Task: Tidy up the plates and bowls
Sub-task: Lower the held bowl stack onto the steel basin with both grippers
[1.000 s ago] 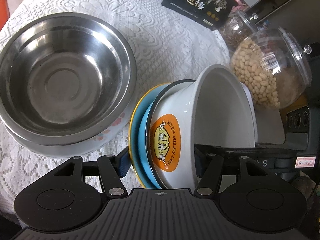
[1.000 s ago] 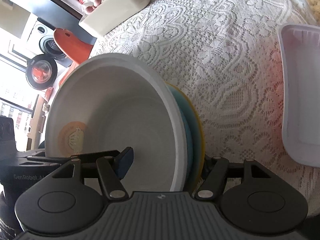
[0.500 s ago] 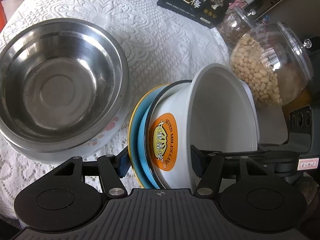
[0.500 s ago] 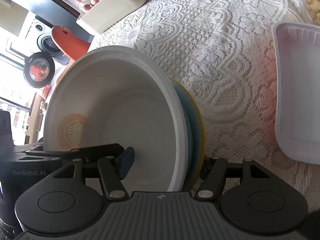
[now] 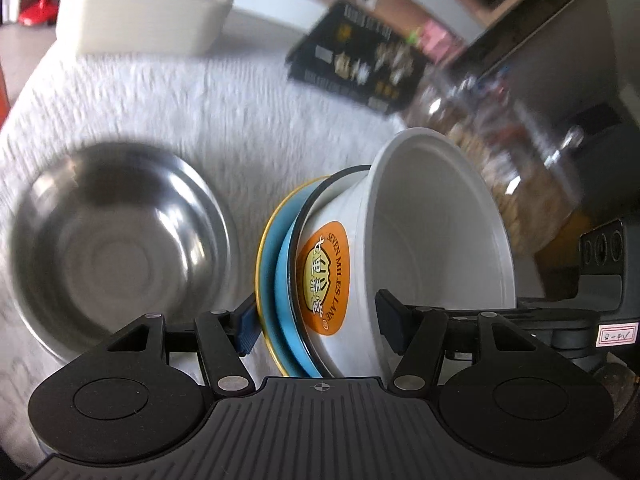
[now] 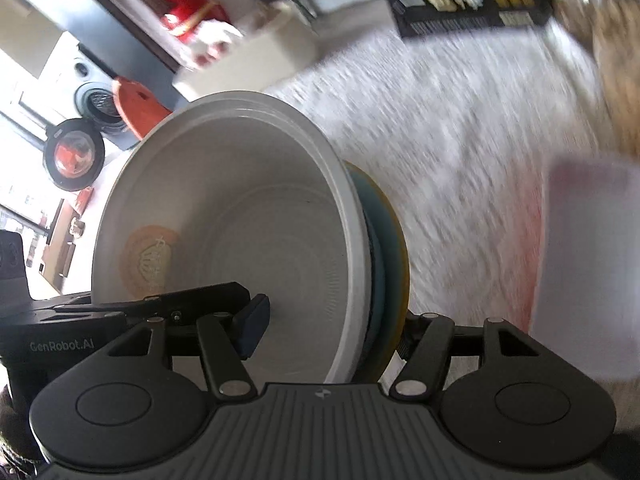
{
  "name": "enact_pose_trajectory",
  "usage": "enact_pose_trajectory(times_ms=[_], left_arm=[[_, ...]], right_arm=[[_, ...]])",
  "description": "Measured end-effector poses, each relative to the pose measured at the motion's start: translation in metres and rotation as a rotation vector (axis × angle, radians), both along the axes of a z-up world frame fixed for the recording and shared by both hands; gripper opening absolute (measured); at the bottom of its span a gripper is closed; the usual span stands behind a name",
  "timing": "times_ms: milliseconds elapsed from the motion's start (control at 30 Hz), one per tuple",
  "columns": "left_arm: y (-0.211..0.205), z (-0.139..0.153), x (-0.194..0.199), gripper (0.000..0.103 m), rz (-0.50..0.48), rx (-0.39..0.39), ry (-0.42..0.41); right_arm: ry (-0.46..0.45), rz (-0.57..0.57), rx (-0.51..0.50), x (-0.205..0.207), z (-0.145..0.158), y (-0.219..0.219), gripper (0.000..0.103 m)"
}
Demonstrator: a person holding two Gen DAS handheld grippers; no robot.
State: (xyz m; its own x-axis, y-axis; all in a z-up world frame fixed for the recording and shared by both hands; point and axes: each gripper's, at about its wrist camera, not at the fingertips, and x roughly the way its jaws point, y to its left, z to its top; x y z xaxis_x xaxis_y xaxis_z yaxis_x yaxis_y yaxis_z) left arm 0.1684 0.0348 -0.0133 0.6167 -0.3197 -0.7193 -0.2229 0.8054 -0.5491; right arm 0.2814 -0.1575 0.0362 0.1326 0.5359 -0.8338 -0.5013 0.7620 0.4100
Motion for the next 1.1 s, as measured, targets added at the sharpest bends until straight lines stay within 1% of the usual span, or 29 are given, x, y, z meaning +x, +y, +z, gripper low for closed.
enact_pose_trajectory(times_ms=[100, 200, 267, 333, 433, 467, 500, 533, 567, 633, 700, 733, 867, 1000, 1100], left_arm=[[0.024, 0.015, -0.012, 0.064, 0.043, 0.021, -0.05], [0.055, 0.012, -0.029, 0.064, 0.11, 0.02, -0.056], [0.076, 0.001, -0.039, 0.064, 0.16, 0.009, -0.038], [0.093, -0.014, -0.045, 0.064, 0.201, -0.01, -0.003], [0.114, -0.044, -0.052, 0.064, 0.232, -0.053, 0.048], [0.118, -0.053, -0.053, 0.063, 0.236, -0.066, 0.062], [0.121, -0.056, -0.055, 0.065, 0.243, -0.068, 0.043], [0.122, -0.055, -0.056, 0.063, 0.242, -0.054, 0.024], [0.123, -0.055, -0.055, 0.063, 0.236, -0.039, 0.024], [0.125, -0.057, -0.055, 0.06, 0.236, -0.04, 0.012], [0.124, -0.058, -0.053, 0.056, 0.23, -0.024, 0.012], [0.124, -0.059, -0.054, 0.056, 0.229, -0.025, 0.011], [0.132, -0.06, -0.059, 0.055, 0.235, -0.058, -0.002], [0.131, -0.063, -0.055, 0.055, 0.236, -0.06, -0.005], [0.131, -0.064, -0.056, 0.055, 0.239, -0.055, -0.002]], right_arm=[[-0.043, 0.059, 0.009, 0.0, 0.018, 0.032, 0.064], [-0.044, 0.127, 0.016, 0.002, 0.016, 0.072, 0.064], [-0.026, 0.174, 0.0, 0.005, 0.004, 0.101, 0.064], [-0.001, 0.212, -0.028, 0.005, -0.01, 0.126, 0.063], [0.06, 0.24, -0.083, 0.01, -0.037, 0.155, 0.063], [0.074, 0.243, -0.108, 0.011, -0.046, 0.162, 0.064], [0.079, 0.237, -0.122, 0.012, -0.051, 0.165, 0.065], [0.078, 0.238, -0.123, 0.011, -0.051, 0.165, 0.064], [0.084, 0.241, -0.139, 0.013, -0.051, 0.168, 0.064], [0.101, 0.225, -0.176, 0.014, -0.051, 0.171, 0.063], [0.1, 0.224, -0.218, 0.011, -0.048, 0.175, 0.061], [0.098, 0.222, -0.229, 0.011, -0.046, 0.176, 0.059], [0.102, 0.191, -0.249, 0.012, -0.036, 0.173, 0.056], [0.06, 0.176, -0.28, 0.009, -0.028, 0.174, 0.055], [0.0, 0.191, -0.311, 0.0, -0.019, 0.178, 0.055]])
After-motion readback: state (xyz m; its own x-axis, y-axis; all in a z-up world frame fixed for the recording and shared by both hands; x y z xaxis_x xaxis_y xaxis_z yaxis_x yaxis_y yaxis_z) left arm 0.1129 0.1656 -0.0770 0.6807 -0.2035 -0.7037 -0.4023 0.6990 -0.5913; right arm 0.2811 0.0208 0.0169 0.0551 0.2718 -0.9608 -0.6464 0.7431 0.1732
